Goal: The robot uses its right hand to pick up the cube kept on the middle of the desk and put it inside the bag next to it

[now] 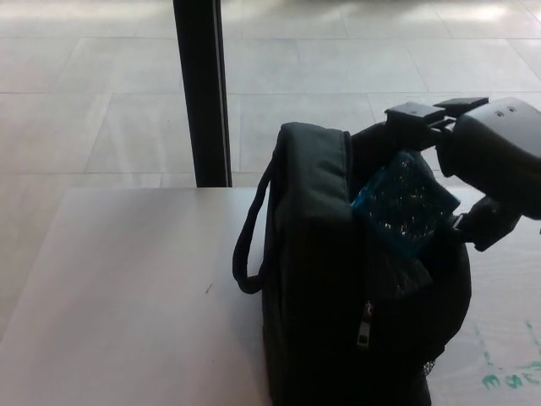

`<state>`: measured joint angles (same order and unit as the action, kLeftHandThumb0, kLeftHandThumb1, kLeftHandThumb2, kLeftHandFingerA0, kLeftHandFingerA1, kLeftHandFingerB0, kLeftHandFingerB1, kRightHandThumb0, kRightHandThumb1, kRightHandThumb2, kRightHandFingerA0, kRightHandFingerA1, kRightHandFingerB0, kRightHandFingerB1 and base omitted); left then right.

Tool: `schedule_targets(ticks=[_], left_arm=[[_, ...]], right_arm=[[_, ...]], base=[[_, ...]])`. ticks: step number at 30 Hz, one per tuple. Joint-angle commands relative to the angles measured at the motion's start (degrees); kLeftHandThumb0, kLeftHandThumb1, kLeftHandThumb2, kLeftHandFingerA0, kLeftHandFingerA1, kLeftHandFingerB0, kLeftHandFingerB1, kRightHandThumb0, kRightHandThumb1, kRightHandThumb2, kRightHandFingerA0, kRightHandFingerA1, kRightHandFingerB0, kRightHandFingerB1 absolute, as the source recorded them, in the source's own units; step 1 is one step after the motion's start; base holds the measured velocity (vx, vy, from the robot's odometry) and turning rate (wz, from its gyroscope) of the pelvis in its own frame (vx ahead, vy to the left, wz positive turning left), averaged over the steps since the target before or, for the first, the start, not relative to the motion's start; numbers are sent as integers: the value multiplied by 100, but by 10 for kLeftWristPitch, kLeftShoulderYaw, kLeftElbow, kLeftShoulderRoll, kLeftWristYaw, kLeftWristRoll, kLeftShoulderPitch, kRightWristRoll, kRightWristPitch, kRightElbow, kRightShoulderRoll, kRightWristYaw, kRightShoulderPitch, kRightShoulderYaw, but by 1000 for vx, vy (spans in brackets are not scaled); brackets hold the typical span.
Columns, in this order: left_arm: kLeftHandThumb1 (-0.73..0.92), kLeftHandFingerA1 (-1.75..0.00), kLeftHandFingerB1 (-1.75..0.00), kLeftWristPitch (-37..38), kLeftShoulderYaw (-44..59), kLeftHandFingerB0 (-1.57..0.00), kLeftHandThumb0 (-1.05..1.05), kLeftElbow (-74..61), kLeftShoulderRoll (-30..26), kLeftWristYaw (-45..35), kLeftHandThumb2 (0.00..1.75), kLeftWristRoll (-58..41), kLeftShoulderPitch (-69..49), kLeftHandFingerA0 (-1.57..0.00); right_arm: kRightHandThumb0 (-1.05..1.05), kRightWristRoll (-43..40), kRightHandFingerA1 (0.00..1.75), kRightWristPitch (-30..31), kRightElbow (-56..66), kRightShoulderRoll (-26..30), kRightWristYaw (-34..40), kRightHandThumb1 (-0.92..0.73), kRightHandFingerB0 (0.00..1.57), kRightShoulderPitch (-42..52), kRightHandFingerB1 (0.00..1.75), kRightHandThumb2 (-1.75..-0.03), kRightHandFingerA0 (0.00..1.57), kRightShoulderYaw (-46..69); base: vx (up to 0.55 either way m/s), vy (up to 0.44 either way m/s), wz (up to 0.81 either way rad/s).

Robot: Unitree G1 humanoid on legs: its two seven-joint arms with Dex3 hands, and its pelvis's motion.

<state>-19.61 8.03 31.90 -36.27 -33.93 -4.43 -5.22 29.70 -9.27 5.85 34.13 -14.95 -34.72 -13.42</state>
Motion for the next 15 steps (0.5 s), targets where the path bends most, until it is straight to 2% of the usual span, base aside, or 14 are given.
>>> schedule_targets(ticks=[1,2,4,5,6,7,8,9,10,11,12,13,14,15], left_arm=[[52,-60,-55,6,-3,-37,-57,6,-13,9,90,13,3,-38],[51,-60,-55,3,-3,-37,-57,3,-11,10,90,12,2,-37],[52,-60,-55,4,-5,-37,-58,2,-12,10,90,12,1,-37],[50,-60,-57,8,-2,-40,-55,4,-11,6,91,8,1,-35],[52,-60,-57,2,-2,-40,-57,0,-11,4,90,6,0,-35],[52,-60,-57,3,-3,-40,-57,-5,-12,5,90,8,-2,-35],[54,-60,-55,3,-7,-38,-59,-2,-13,6,90,12,0,-36],[53,-59,-55,0,-6,-37,-60,-1,-12,5,89,10,1,-34],[53,-59,-56,7,-4,-37,-59,1,-12,1,88,6,-1,-34],[53,-59,-56,11,-3,-37,-59,2,-13,-1,88,5,-2,-34],[52,-60,-58,17,-1,-40,-59,0,-13,-3,90,2,-6,-33],[52,-60,-58,20,1,-40,-59,0,-13,-4,90,1,-7,-33],[52,-60,-57,13,1,-39,-58,4,-11,1,89,1,-4,-36],[51,-60,-58,8,0,-41,-56,13,-9,5,90,2,3,-35]], right_arm=[[-23,22,172,-16,-19,-6,-10,-57,75,-5,138,-91,111,-15],[-27,29,175,-17,-20,-6,-11,-60,78,-7,145,-87,91,-20],[-26,35,175,-11,-19,-11,-12,-59,78,-9,146,-87,91,-25],[-25,44,175,6,-16,-20,-26,-56,77,-23,145,-81,91,-37],[-31,68,169,39,-8,-22,-55,-66,85,-36,85,-67,92,-51],[-31,75,169,45,-7,-23,-59,-66,85,-40,85,-67,92,-56],[-32,81,164,58,-6,-28,-67,-67,85,-44,77,-69,91,-61],[-35,94,156,76,0,-26,-89,-73,73,-51,67,-67,88,-68],[-50,112,101,116,11,-22,-143,-71,27,-64,38,-61,69,-81],[-50,118,101,132,16,-21,-162,-71,27,-69,38,-61,69,-85],[-67,148,54,134,19,-9,-181,-47,3,-75,35,-82,8,-97],[-67,161,54,136,20,-4,-190,-47,3,-78,35,-82,8,-102],[-76,167,20,139,24,-1,-195,-41,8,-78,18,-77,0,-103],[-81,156,9,153,32,5,-218,-50,0,-78,0,-79,0,-97]], base=[[0,0,0],[0,0,0],[0,0,0],[0,0,0],[0,0,0],[0,0,0],[0,0,0],[0,0,0],[0,0,0],[0,0,0],[0,0,0],[0,0,0],[0,0,0],[0,0,0]])
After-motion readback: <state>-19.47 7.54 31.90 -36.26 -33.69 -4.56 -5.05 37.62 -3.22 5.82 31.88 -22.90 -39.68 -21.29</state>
